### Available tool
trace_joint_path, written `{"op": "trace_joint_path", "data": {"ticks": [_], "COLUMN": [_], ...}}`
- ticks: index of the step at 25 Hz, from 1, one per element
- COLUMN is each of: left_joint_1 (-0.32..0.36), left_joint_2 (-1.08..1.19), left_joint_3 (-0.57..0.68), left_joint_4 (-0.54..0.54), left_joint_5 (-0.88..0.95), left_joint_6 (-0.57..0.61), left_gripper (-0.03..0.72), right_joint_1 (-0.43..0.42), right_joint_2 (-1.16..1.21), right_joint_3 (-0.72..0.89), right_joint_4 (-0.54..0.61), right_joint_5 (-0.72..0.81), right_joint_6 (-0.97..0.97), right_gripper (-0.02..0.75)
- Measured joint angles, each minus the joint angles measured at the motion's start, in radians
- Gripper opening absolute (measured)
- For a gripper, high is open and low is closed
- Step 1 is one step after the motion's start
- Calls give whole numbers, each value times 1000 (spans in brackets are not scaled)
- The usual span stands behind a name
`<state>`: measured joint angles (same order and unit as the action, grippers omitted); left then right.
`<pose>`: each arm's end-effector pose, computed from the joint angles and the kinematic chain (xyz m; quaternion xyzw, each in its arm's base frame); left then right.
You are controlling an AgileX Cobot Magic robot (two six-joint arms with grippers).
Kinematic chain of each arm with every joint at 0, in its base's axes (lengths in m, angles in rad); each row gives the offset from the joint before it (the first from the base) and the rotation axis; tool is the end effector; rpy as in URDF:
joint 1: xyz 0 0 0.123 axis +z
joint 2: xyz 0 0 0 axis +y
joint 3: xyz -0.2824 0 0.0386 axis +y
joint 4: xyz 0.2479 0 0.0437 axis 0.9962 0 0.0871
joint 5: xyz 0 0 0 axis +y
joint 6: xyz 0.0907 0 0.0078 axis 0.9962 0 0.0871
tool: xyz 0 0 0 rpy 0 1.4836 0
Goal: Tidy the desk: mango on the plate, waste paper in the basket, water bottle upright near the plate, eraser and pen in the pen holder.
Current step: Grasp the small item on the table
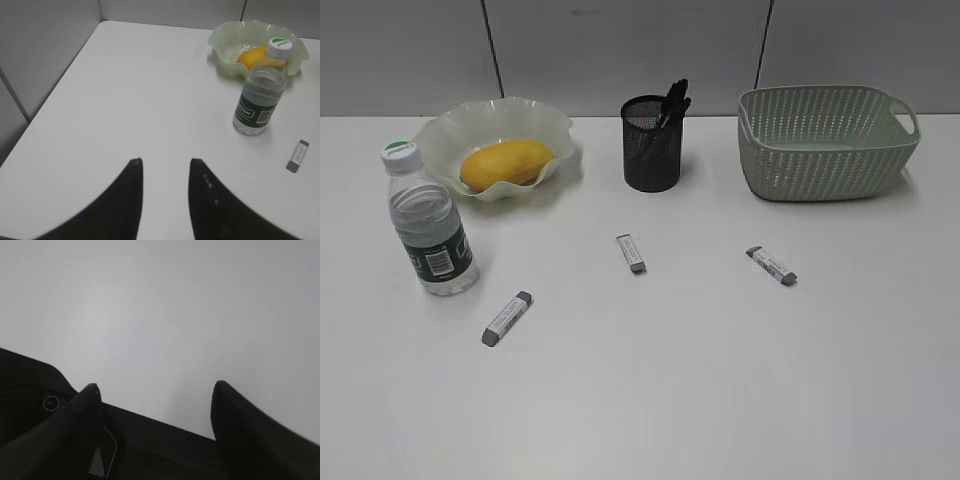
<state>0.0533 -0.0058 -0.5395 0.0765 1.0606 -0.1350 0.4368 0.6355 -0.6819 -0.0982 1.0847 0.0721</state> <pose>-0.0110 0.0055 0.2882 -0.0813 0.8366 0.0161 0.5415 0.0885 0.0326 0.3030 -0.1810 0.9339 0.0299 0.3069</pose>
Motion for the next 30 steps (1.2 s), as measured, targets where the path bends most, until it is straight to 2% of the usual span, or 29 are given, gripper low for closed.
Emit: {"op": "trace_joint_path", "data": {"ticks": [6, 9, 11, 14, 18, 21, 24, 27, 30], "left_joint_1": [0, 0, 0, -3, -69, -126, -236, -419, -603], "left_joint_2": [0, 35, 104, 257, 472, 709, 955, 1110, 1261], "left_joint_3": [0, 0, 0, -8, -35, -72, -112, -153, -191], "left_joint_4": [-4, -38, -97, -170, -329, -397, -391, -365, -203], "left_joint_5": [0, -3, -7, -20, -135, -169, -200, -301, -422], "left_joint_6": [0, 49, 122, 171, 227, 280, 294, 277, 104], "left_gripper": [235, 235, 237, 253, 354, 384, 382, 382, 382], "right_joint_1": [0, 0, 0, 0, 0, 0, 0, 0, 0], "right_joint_2": [-486, -626, -641, -642, -642, -642, -642, -642, -642], "right_joint_3": [121, 130, 131, 133, 133, 133, 133, 133, 133], "right_joint_4": [3, -3, -10, -11, -13, -13, -13, -13, -13], "right_joint_5": [70, 72, 78, 79, 80, 80, 80, 79, 79], "right_joint_6": [-3, -3, -3, -3, -3, -3, -3, -3, -3], "right_gripper": [540, 540, 540, 540, 540, 540, 540, 540, 540]}}
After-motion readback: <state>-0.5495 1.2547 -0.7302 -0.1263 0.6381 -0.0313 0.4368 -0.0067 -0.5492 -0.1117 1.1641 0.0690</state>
